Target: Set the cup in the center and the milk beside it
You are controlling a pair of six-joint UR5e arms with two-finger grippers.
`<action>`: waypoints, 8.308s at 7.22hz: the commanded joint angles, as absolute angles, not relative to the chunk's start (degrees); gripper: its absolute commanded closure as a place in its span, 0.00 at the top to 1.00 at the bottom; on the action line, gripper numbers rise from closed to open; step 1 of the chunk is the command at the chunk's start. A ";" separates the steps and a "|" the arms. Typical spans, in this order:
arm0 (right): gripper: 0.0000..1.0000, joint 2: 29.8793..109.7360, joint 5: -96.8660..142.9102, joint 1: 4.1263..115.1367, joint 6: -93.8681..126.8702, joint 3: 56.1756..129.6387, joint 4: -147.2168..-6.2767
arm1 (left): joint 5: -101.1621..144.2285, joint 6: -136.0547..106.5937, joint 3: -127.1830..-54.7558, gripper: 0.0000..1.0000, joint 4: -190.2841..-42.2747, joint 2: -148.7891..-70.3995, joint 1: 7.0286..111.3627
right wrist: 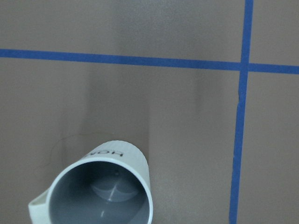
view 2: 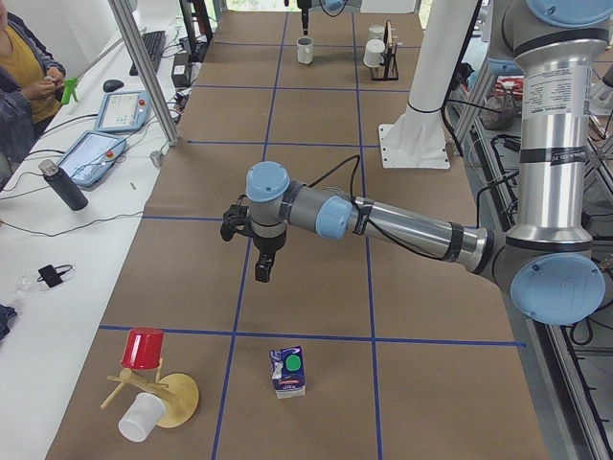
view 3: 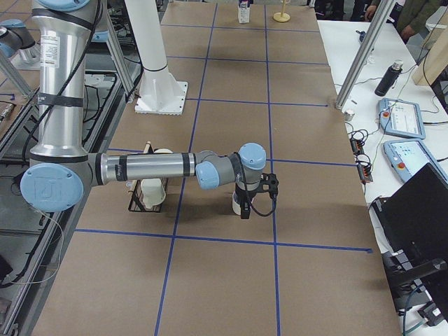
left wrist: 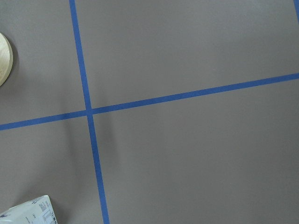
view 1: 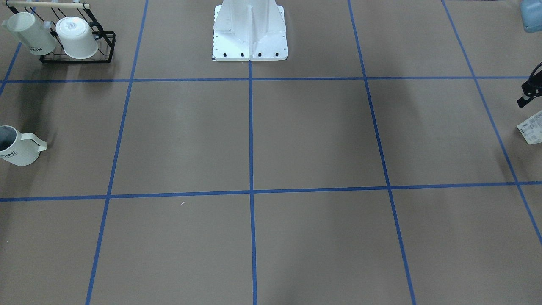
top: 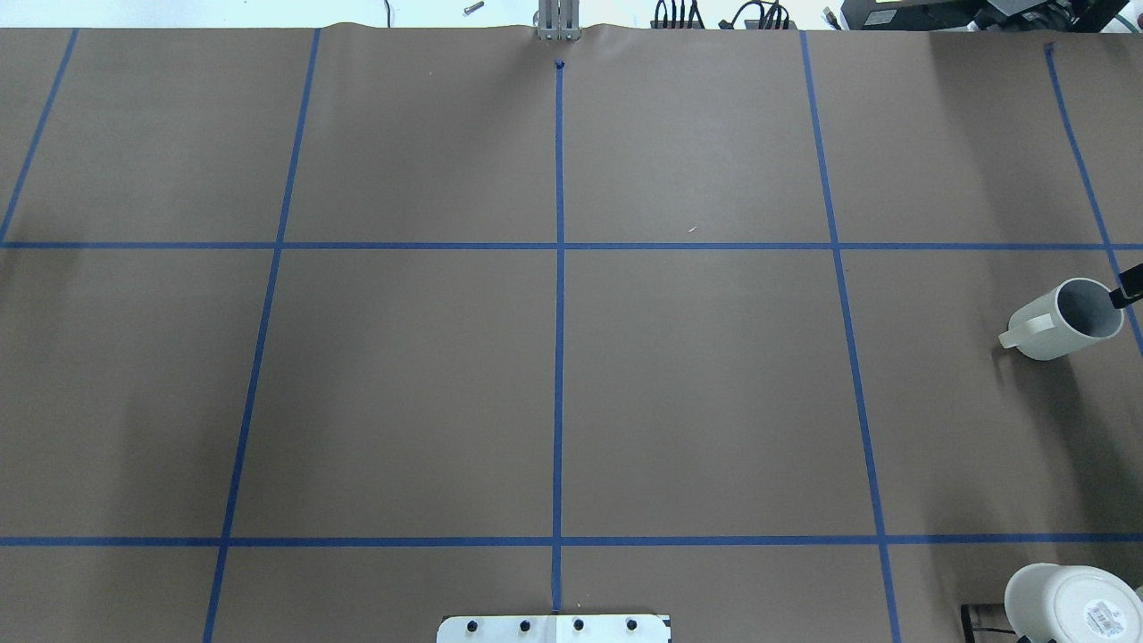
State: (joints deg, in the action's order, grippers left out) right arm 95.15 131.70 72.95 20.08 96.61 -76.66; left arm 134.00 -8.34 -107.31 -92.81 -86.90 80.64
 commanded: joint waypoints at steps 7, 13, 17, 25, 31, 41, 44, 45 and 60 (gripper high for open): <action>0.00 92.81 131.92 69.43 26.46 90.08 -67.41 | 134.03 -8.35 -107.93 0.98 -92.81 -86.84 80.68; 0.00 65.14 123.52 51.99 31.09 100.66 -89.43 | 134.03 -8.35 -107.49 0.98 -92.81 -87.36 80.60; 0.00 39.51 118.23 44.74 41.12 75.66 -83.10 | 134.03 -8.35 -107.49 0.98 -92.81 -87.36 80.60; 0.00 35.07 116.81 40.17 43.86 67.41 -77.26 | 134.03 -8.44 -108.37 0.98 -92.64 -86.92 80.60; 1.00 40.91 120.39 46.82 43.51 77.12 -77.96 | 134.65 0.02 -105.14 0.97 -91.14 -85.70 87.58; 1.00 57.48 120.94 49.48 43.33 90.18 -77.61 | 137.81 -1.58 -87.71 0.98 -91.14 -86.66 99.23; 1.00 57.92 120.59 49.13 43.42 90.26 -77.26 | 137.64 -1.76 -87.01 0.98 -91.14 -86.57 97.22; 1.00 57.92 120.50 48.96 43.42 90.26 -77.26 | 137.55 -1.84 -85.53 0.98 -93.06 -86.57 96.69; 1.00 58.27 120.67 48.43 44.12 90.87 -77.25 | 135.61 -7.56 -90.74 0.37 -91.30 -87.35 91.41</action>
State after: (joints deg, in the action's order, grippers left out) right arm 58.20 120.54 48.30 44.11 90.47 -77.21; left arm 135.38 -7.55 -85.67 -97.42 -86.47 91.41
